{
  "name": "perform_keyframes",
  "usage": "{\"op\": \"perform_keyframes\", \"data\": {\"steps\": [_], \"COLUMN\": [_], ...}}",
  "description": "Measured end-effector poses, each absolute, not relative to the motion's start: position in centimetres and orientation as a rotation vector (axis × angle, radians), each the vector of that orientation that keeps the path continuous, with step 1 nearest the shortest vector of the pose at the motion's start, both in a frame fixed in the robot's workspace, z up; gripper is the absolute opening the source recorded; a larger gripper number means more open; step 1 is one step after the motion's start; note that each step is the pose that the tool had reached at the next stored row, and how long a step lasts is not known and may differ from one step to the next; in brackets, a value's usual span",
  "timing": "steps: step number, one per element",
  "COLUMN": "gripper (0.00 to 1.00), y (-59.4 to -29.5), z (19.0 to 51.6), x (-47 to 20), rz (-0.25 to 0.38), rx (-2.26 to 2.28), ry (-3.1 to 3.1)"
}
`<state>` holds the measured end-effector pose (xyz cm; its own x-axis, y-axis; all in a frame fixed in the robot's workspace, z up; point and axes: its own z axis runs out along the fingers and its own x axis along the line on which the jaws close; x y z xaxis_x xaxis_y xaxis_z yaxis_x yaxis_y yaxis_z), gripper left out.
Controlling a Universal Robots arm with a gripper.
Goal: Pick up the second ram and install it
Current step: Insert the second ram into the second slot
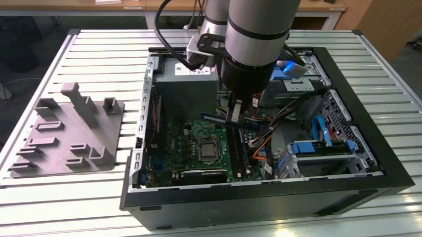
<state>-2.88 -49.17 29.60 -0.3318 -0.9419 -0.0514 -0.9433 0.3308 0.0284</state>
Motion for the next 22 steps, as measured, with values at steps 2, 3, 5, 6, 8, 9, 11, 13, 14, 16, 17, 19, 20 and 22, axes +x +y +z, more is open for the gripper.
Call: {"op": "perform_keyframes", "data": {"steps": [2, 3, 5, 6, 8, 9, 11, 13, 14, 16, 17, 19, 20, 22], "gripper": [0.13, 0.13, 0.13, 0.13, 0.13, 0.13, 0.13, 0.13, 0.13, 0.13, 0.13, 0.13, 0.13, 0.13], "y": [-49.17, -49.17, -49.17, -49.17, -49.17, -49.17, -49.17, -49.17, -49.17, -49.17, -49.17, -49.17, -49.17, -49.17], "z": [29.60, 29.60, 29.60, 29.60, 29.60, 29.60, 29.59, 29.60, 29.60, 29.59, 29.60, 29.59, 29.59, 29.59], "x": [-2.89, -2.88, -2.88, -2.88, -2.88, -2.88, -2.88, -2.88, -2.88, -2.88, -2.89, -2.89, -2.88, -2.89], "rz": [0.082, 0.082, 0.082, 0.082, 0.082, 0.081, 0.081, 0.081, 0.081, 0.080, 0.080, 0.080, 0.080, 0.080], "rx": [-1.787, -1.780, -1.766, -1.757, -1.741, -1.733, -1.716, -1.698, -1.690, -1.674, -1.667, -1.651, -1.643, -1.628], "ry": [2.551, 2.556, 2.565, 2.571, 2.581, 2.587, 2.598, 2.609, 2.614, 2.624, 2.629, 2.638, 2.643, 2.652]}}
